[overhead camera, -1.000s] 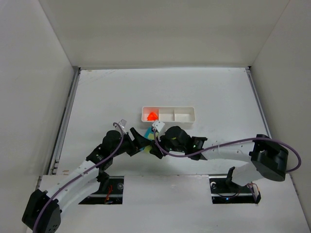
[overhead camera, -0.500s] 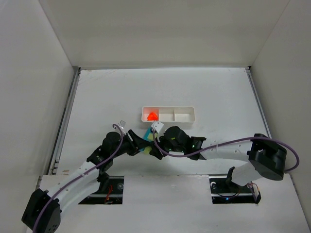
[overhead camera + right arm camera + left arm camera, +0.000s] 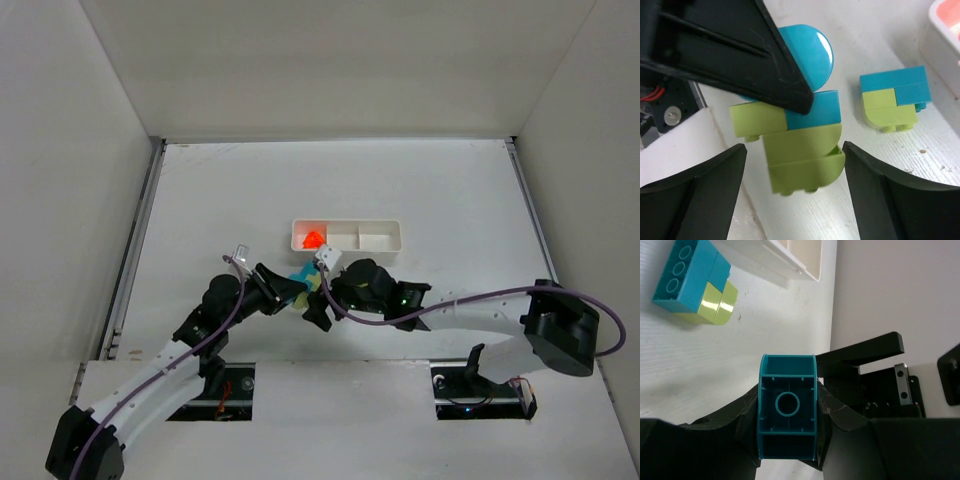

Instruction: Sort the legos into containers by color

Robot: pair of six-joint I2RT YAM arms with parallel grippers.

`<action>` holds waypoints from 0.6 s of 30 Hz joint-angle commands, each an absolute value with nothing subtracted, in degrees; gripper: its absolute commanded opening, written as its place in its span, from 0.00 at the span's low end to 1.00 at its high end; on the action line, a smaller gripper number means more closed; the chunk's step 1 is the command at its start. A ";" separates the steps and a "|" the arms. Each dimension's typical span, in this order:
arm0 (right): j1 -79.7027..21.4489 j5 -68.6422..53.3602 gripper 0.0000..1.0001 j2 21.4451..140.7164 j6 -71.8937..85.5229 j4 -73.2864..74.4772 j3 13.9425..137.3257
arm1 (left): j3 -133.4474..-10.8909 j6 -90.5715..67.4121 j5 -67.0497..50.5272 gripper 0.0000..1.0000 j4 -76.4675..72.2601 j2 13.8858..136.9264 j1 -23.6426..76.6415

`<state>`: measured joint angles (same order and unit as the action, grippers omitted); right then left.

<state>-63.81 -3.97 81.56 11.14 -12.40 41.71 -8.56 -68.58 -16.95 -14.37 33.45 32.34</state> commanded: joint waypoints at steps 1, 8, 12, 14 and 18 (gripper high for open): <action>-64.11 -2.99 0.85 76.83 12.04 -17.49 40.44 | -9.84 -69.87 -15.91 0.14 -17.84 33.48 31.16; -61.23 -1.76 0.93 66.63 17.03 -21.61 33.41 | -11.07 -67.77 -15.21 0.14 -18.28 33.67 30.72; -55.69 -1.67 0.88 61.27 28.44 -24.95 29.89 | -11.34 -67.50 -14.33 0.14 -21.35 31.65 29.93; -53.75 -1.06 0.79 59.51 36.96 -26.71 29.01 | -10.99 -67.32 -13.80 0.14 -24.50 30.50 29.23; -53.48 0.61 0.46 59.06 47.09 -30.83 28.65 | -10.02 -67.59 -12.22 0.14 -32.15 30.32 27.82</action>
<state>-53.32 -0.91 60.03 35.55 -22.59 28.86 -8.60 -67.96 -13.89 -21.39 30.98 28.77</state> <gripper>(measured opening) 0.489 0.333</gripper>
